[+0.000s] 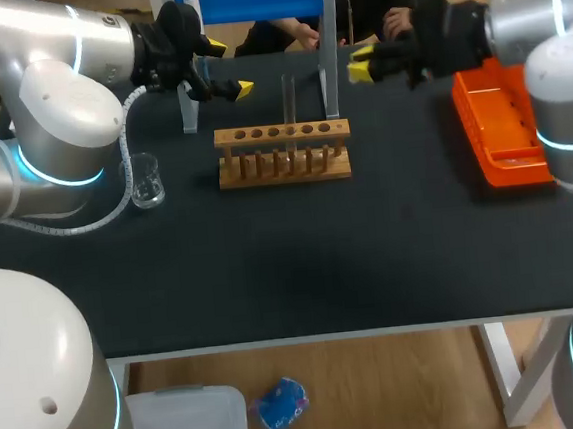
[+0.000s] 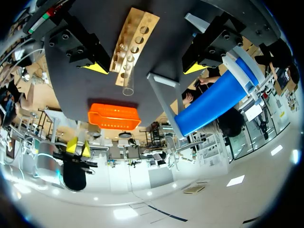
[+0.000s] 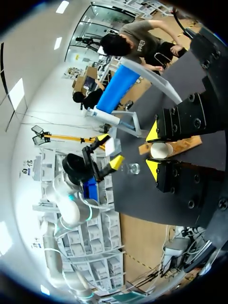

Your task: Invert the test tube, pick up the pipette, mount the tip to pipette, aspirate from beaker and dispense into the tube, eject the tip, return the pipette, and cap with the stopper.

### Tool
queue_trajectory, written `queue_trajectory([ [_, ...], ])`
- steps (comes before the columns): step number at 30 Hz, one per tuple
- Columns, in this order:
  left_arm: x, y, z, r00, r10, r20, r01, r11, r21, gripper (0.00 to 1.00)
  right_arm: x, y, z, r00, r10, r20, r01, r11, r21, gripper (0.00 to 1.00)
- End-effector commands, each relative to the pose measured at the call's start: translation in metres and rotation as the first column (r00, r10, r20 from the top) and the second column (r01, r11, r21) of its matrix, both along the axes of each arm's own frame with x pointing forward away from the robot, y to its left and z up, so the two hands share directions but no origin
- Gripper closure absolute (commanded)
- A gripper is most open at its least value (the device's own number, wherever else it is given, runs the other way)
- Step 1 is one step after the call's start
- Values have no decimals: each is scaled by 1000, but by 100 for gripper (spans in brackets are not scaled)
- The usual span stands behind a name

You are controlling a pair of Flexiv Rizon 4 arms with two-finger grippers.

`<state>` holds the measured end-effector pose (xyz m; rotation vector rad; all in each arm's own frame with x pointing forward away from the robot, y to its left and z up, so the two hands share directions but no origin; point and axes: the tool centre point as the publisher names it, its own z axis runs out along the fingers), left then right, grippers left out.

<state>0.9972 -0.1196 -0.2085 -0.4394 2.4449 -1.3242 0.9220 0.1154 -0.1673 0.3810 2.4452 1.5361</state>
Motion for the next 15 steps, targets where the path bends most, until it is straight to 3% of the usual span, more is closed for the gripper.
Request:
queue_trajectory([
  [1, 0, 0, 1, 1000, -1, -4, 1, 1000, 3, 0, 26, 36, -5, 1000, 8, -28, -8, 1000, -18, 100],
  [15, 0, 0, 1, 1000, -1, -4, 1, 1000, 3, 0, 26, 36, -5, 1000, 8, -28, -8, 1000, -18, 100],
])
